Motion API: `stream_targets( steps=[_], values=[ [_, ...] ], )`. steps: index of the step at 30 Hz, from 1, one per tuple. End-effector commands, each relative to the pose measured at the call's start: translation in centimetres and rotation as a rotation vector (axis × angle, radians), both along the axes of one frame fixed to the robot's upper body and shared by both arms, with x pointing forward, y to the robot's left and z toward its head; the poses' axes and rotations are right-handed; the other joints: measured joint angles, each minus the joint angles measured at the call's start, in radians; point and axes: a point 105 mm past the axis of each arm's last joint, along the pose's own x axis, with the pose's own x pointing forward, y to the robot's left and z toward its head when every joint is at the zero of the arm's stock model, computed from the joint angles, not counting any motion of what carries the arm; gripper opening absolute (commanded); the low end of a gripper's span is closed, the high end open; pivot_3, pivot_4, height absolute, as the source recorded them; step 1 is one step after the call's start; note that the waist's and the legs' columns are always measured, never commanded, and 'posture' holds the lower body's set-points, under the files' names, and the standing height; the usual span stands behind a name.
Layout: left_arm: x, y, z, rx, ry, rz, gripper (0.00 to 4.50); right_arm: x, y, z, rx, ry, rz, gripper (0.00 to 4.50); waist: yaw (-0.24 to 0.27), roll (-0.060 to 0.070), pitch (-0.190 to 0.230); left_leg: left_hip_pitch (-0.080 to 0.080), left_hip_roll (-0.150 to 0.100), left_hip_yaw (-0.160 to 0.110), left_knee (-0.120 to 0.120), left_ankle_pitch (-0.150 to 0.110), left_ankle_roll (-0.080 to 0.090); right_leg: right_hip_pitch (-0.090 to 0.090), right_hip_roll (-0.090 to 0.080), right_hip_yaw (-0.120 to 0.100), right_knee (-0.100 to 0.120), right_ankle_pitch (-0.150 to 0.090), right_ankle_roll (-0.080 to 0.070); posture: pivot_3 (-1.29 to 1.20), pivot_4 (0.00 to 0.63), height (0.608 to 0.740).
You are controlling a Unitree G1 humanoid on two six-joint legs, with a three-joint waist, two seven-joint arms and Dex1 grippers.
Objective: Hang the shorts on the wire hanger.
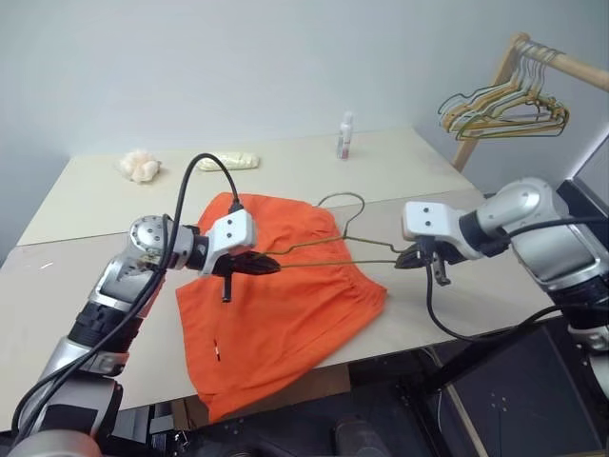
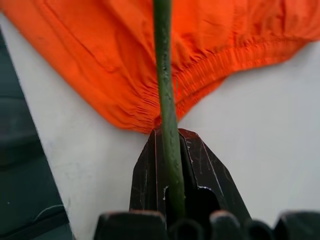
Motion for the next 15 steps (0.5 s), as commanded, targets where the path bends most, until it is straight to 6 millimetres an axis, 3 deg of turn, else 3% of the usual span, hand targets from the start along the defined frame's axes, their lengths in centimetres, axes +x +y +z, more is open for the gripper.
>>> stream_targets(
  steps=[1, 6, 11, 15],
  values=[
    [-0.4, 0.9, 2.1, -0.039, -0.073, -0.083, 1.1, -1.2, -1.6, 1.4, 0.026, -0.017, -0.009, 0.0, 0.006, 0.0, 0.0, -0.001, 0.0, -0.001, 0.001, 0.0, 0.001, 0.0, 0.0, -0.001, 0.0, 0.0, 0.0, -0.24, 0.0, 0.74],
    [2.1, 3.6, 3.1, -0.065, -0.089, 0.064, 2.84, -3.2, -4.9, 0.2, 0.067, 0.092, -0.167, 0.0, 0.014, 0.0, 0.0, -0.001, 0.0, -0.001, 0.002, -0.001, 0.002, 0.001, 0.0, -0.002, -0.001, 0.0, 0.0, -0.25, 0.0, 0.74],
    [0.3, 3.8, 4.7, -0.149, -0.027, 0.024, 4.37, -4.3, -8.1, -0.9, 0.187, 0.223, -0.459, 0.0, 0.005, 0.0, 0.0, -0.001, 0.0, 0.0, 0.002, -0.002, 0.003, 0.0, 0.0, -0.001, -0.001, 0.0, 0.0, -0.25, 0.0, 0.74],
    [-0.5, 2.5, 5.2, -0.236, -0.051, 0.043, 4.47, -3.5, -9.6, -2.4, 0.272, 0.309, -0.736, 0.0, 0.0, 0.0, 0.0, 0.001, 0.001, 0.0, 0.002, -0.002, 0.003, 0.001, 0.0, 0.0, 0.0, 0.0, 0.0, -0.24, 0.0, 0.74]
  ],
)
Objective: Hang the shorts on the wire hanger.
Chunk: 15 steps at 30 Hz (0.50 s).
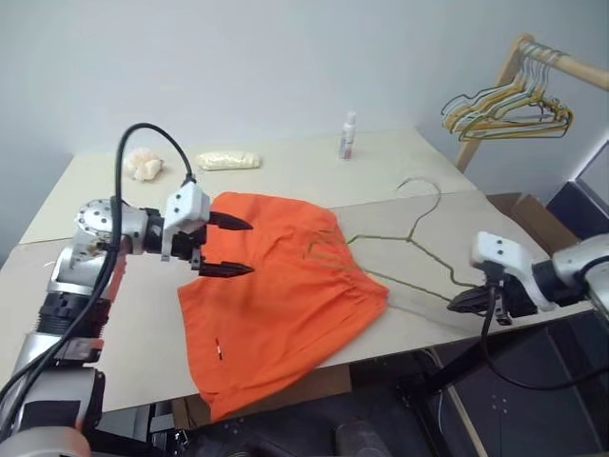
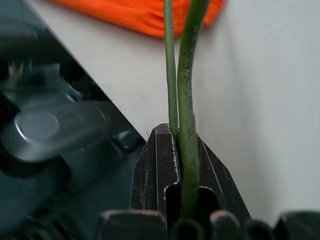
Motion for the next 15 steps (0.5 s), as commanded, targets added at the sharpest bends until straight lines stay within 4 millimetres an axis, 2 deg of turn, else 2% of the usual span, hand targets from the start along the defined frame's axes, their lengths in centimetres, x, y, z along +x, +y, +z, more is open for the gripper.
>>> stream_targets(
  steps=[1, 3, 7, 10, 15],
  values=[
    [-0.5, -1.1, 1.5, -0.085, -0.067, 0.029, 4.47, 1.0, -1.4, -0.2, 0.057, 0.045, -0.231, 0.0, 0.0, 0.0, 0.0, 0.001, 0.0, 0.0, 0.0, 0.0, 0.0, 0.0, 0.0, 0.0, 0.0, 0.0, 0.0, -0.23, 0.0, 0.74],
    [-1.0, -1.4, 1.5, -0.089, -0.079, 0.026, 4.47, 1.4, -2.0, -1.4, 0.062, 0.119, -0.324, 0.0, -0.002, 0.0, 0.0, 0.001, 0.0, 0.0, 0.0, 0.0, 0.0, 0.001, 0.001, 0.001, 0.0, 0.0, 0.0, -0.23, 0.0, 0.74],
    [-1.8, -1.6, 1.6, -0.093, -0.074, 0.02, 4.47, 1.6, -1.9, -2.6, 0.121, 0.254, -0.375, 0.0, 0.0, 0.001, 0.0, 0.001, 0.0, 0.001, -0.001, 0.0, 0.0, 0.0, 0.001, 0.002, 0.0, 0.0, 0.0, -0.19, 0.0, 0.74],
    [-2.1, -1.2, 1.5, -0.079, -0.077, 0.029, 4.47, 1.1, -1.4, -3.0, 0.171, 0.347, -0.355, 0.0, 0.007, 0.001, 0.0, 0.001, -0.001, 0.001, -0.001, 0.0, 0.0, 0.0, 0.001, 0.002, -0.001, 0.0, 0.0, -0.17, 0.0, 0.74],
    [-2.7, -1.0, 1.3, -0.078, -0.063, 0.036, 4.47, -0.4, -0.4, -2.4, 0.259, 0.476, -0.271, 0.0, 0.026, 0.001, 0.0, 0.001, -0.001, 0.001, -0.001, 0.0, 0.0, 0.0, 0.001, 0.002, -0.001, 0.0, 0.0, -0.16, 0.0, 0.74]
  ],
)
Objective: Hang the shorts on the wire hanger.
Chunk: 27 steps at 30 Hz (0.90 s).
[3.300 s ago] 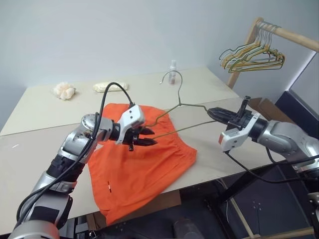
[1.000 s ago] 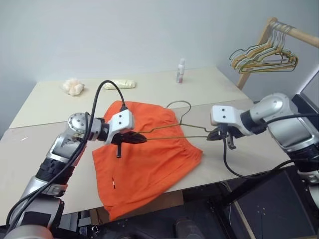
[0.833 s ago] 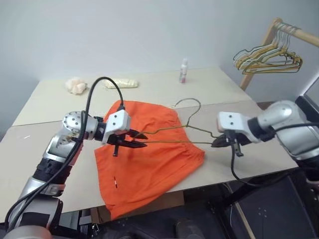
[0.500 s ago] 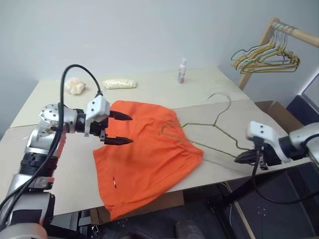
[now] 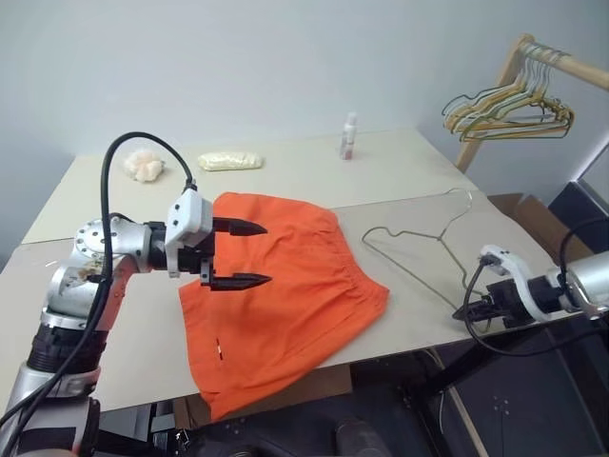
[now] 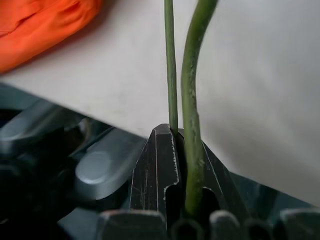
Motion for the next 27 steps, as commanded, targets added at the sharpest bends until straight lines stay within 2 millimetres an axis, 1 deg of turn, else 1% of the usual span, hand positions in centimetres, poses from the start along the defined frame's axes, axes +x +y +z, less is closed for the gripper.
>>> stream_targets(
  steps=[1, 4, 7, 9, 11, 14, 17, 19, 23, 27],
  values=[
    [-0.5, 0.1, 1.1, -0.014, -0.039, -0.003, 4.47, -0.5, 0.5, 1.6, 0.067, 0.028, 0.05, 0.0, 0.006, 0.0, 0.0, 0.0, 0.0, 0.0, 0.0, 0.0, 0.0, 0.0, 0.0, 0.0, 0.0, 0.0, 0.0, -0.16, 0.0, 0.74],
    [-0.6, 0.0, 0.9, -0.006, -0.034, -0.007, 4.47, -1.3, 0.5, 0.6, 0.047, 0.106, 0.08, 0.0, 0.018, 0.0, 0.0, 0.0, 0.0, 0.0, 0.0, 0.0, 0.0, 0.0, 0.0, 0.0, 0.0, 0.0, 0.0, -0.15, 0.0, 0.74],
    [-0.8, -0.1, 0.9, -0.005, -0.032, -0.009, 4.47, -1.4, 0.3, 0.2, 0.056, 0.136, 0.068, 0.0, 0.027, 0.0, 0.0, 0.0, 0.0, 0.0, 0.0, 0.0, 0.0, 0.0, 0.0, 0.0, 0.0, 0.0, 0.0, -0.15, 0.0, 0.74],
    [-0.9, 0.0, 0.8, -0.005, -0.028, -0.009, 4.47, -1.4, 0.1, 0.8, 0.083, 0.135, 0.055, 0.0, 0.033, 0.0, 0.0, 0.0, 0.0, 0.001, 0.0, 0.0, 0.0, 0.0, 0.0, 0.0, 0.0, 0.0, 0.0, -0.15, 0.0, 0.74],
    [-1.1, 0.1, 0.6, -0.003, -0.023, -0.004, 4.47, -1.9, -0.1, 1.5, 0.117, 0.133, 0.063, 0.0, 0.037, 0.0, 0.0, 0.0, 0.0, 0.001, 0.0, 0.0, 0.0, 0.0, 0.0, 0.0, 0.0, 0.0, 0.0, -0.15, 0.0, 0.74],
    [-1.3, 0.1, 0.4, 0.0, -0.019, -0.004, 4.47, -3.0, 0.0, 2.1, 0.147, 0.146, 0.097, 0.0, 0.047, 0.002, 0.0, 0.0, 0.0, 0.001, 0.0, 0.0, 0.0, 0.0, 0.0, 0.0, 0.0, 0.0, 0.0, -0.14, 0.0, 0.74],
    [-1.4, 0.1, 0.3, 0.003, -0.017, -0.003, 4.47, -4.5, 0.6, 2.5, 0.161, 0.183, 0.149, 0.0, 0.057, 0.002, 0.0, 0.0, 0.0, 0.001, 0.0, 0.0, 0.0, 0.0, 0.0, 0.0, 0.0, 0.0, 0.0, -0.14, 0.0, 0.74],
    [-1.4, 0.1, 0.3, 0.004, -0.017, -0.002, 4.47, -5.0, 0.8, 2.6, 0.171, 0.195, 0.162, 0.0, 0.058, 0.002, 0.0, 0.0, 0.0, 0.001, 0.0, 0.0, 0.0, 0.0, 0.0, 0.0, 0.0, 0.0, 0.0, -0.14, 0.0, 0.74],
    [-1.4, 0.1, 0.1, 0.01, -0.017, -0.005, 4.47, -3.1, 1.0, 2.3, 0.182, 0.157, 0.098, 0.0, 0.055, 0.002, 0.0, 0.001, 0.0, 0.002, 0.0, 0.0, 0.0, 0.0, 0.0, 0.0, 0.0, 0.0, 0.0, -0.15, 0.0, 0.74],
    [-1.3, 0.0, 0.0, 0.022, -0.023, -0.014, 4.47, -1.1, 1.7, 1.7, 0.197, 0.13, 0.057, 0.0, 0.056, 0.002, 0.0, 0.001, 0.0, 0.002, 0.0, 0.0, 0.0, -0.001, 0.0, 0.001, 0.0, 0.0, 0.0, -0.14, 0.0, 0.74]
  ],
)
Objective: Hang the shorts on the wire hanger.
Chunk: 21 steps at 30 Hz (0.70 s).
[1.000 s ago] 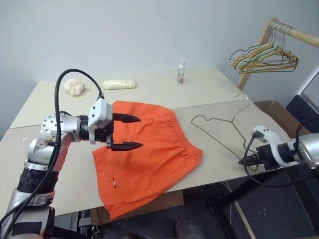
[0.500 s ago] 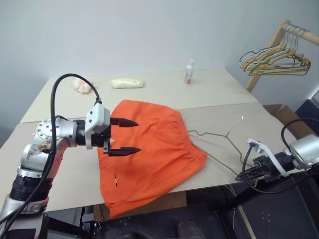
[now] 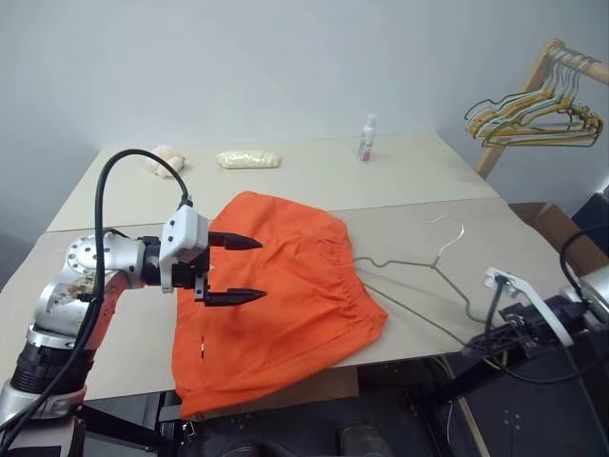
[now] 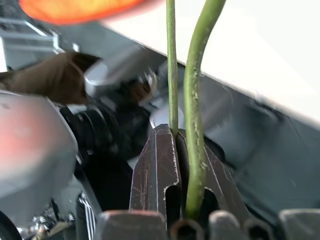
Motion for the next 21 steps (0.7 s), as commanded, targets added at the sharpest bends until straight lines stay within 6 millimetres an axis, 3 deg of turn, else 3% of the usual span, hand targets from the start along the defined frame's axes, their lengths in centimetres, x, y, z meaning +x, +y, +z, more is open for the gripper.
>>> stream_targets(
  steps=[1, 7, 17, 21],
  values=[
    [-0.1, -0.1, 0.9, 0.009, -0.053, -0.011, 4.47, 1.7, 0.3, 0.6, 0.009, -0.037, -0.034, 0.0, 0.002, 0.0, 0.0, 0.0, 0.0, 0.0, 0.0, 0.0, 0.0, 0.0, 0.0, 0.0, 0.0, 0.0, 0.0, -0.14, 0.0, 0.74],
    [-0.2, 0.0, 0.9, 0.022, -0.064, -0.008, 4.47, 1.9, 1.5, -1.0, 0.018, 0.002, 0.019, 0.0, 0.009, 0.0, 0.0, -0.002, 0.0, -0.001, 0.001, 0.0, 0.0, 0.0, 0.0, -0.001, -0.001, 0.0, 0.0, -0.11, 0.0, 0.74],
    [-0.7, 0.6, 0.6, 0.032, -0.055, 0.019, 4.47, -1.4, 1.1, -0.2, 0.022, 0.059, 0.137, 0.0, 0.039, 0.0, 0.0, -0.002, 0.0, -0.001, 0.001, 0.0, 0.0, 0.0, 0.0, -0.002, -0.001, 0.0, 0.0, -0.08, 0.0, 0.74],
    [-0.8, 0.6, 0.5, 0.033, -0.053, 0.022, 4.47, -0.8, 1.7, -0.3, 0.029, 0.05, 0.137, 0.0, 0.043, 0.0, 0.0, -0.001, 0.0, -0.001, 0.001, 0.0, 0.0, 0.0, 0.0, -0.002, -0.001, 0.0, 0.0, -0.08, 0.0, 0.74]
  ],
)
